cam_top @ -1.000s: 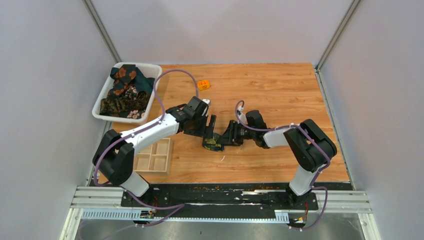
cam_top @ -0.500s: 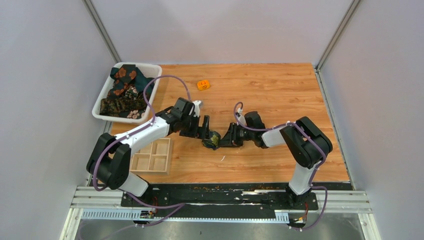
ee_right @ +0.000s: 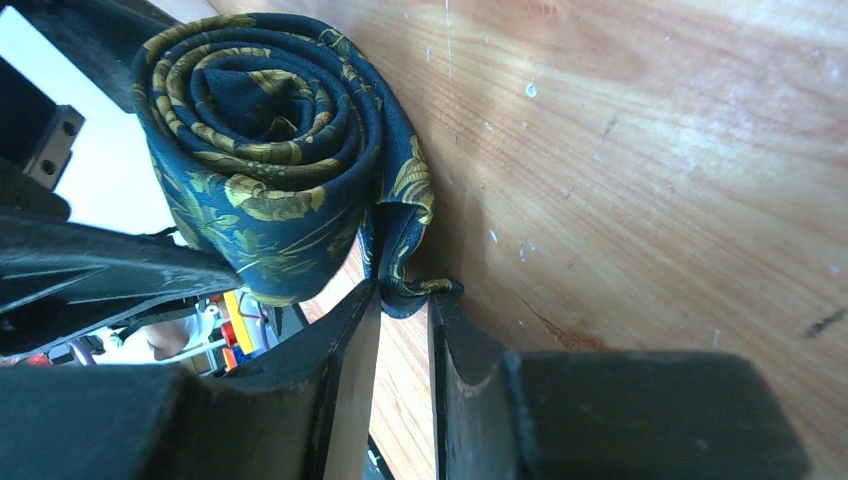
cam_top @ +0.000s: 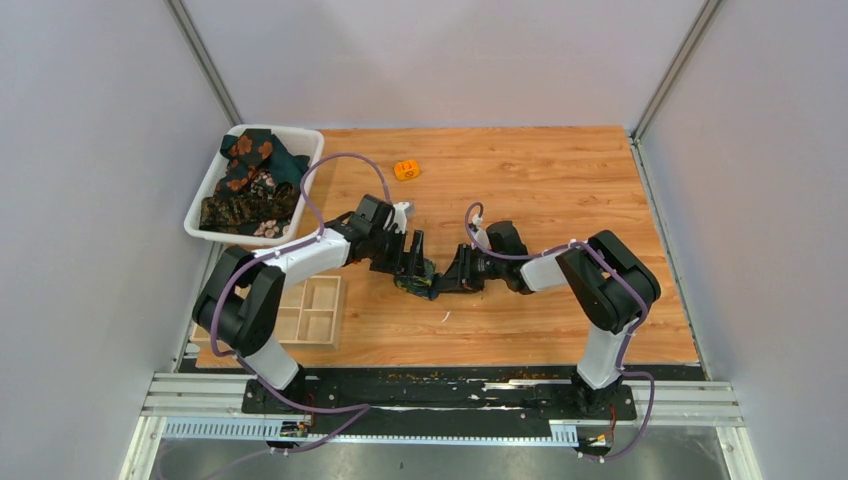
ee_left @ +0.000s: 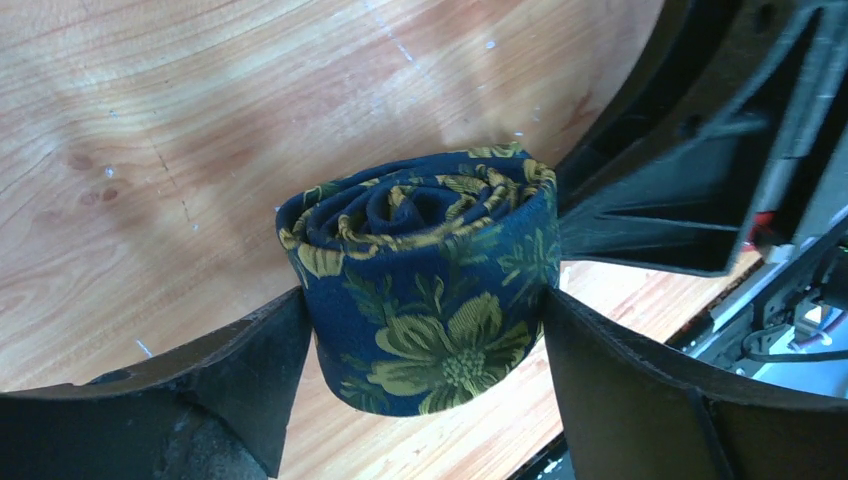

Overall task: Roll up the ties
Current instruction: Pick up the tie at the center of the board.

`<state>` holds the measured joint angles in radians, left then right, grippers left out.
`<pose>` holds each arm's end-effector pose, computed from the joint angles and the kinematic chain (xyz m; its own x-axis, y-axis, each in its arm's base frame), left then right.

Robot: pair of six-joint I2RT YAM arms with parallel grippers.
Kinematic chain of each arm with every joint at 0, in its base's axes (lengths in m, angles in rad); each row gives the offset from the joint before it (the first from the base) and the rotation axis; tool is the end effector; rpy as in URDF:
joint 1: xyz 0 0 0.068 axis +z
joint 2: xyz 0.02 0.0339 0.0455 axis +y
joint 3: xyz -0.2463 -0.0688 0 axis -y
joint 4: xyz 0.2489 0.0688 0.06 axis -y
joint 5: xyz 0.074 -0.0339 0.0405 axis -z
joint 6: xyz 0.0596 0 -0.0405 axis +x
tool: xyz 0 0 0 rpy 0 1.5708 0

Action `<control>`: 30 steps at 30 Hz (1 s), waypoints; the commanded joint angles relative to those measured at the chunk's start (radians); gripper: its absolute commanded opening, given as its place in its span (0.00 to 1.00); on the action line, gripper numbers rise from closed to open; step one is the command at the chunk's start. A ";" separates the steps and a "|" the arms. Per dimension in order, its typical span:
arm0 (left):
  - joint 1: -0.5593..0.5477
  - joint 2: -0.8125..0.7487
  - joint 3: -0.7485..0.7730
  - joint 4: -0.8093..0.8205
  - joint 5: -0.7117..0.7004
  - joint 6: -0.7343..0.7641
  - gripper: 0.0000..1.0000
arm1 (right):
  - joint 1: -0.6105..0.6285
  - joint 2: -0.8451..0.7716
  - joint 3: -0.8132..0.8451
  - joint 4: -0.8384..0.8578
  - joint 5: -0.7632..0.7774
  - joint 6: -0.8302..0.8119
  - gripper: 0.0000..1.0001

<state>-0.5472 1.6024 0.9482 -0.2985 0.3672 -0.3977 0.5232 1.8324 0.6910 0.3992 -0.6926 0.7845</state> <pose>0.2766 -0.1936 0.1502 -0.8986 0.1242 -0.4209 0.3420 0.7993 -0.4942 0.2670 0.1980 0.0691 -0.9740 0.0658 -0.2167 -0.1470 0.5440 0.8261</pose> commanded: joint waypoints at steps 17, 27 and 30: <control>-0.033 0.051 0.021 0.004 -0.150 0.003 0.73 | 0.006 0.014 0.035 -0.006 0.010 -0.030 0.23; -0.140 0.013 0.103 -0.183 -0.457 0.035 0.49 | -0.009 -0.048 0.038 -0.096 0.032 -0.082 0.24; -0.164 0.021 0.148 -0.278 -0.554 0.032 0.48 | -0.019 -0.089 0.038 -0.163 0.062 -0.116 0.24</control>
<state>-0.6857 1.6436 1.0286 -0.4320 0.0059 -0.3908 0.5182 1.8141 0.7082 0.3256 -0.6788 0.7399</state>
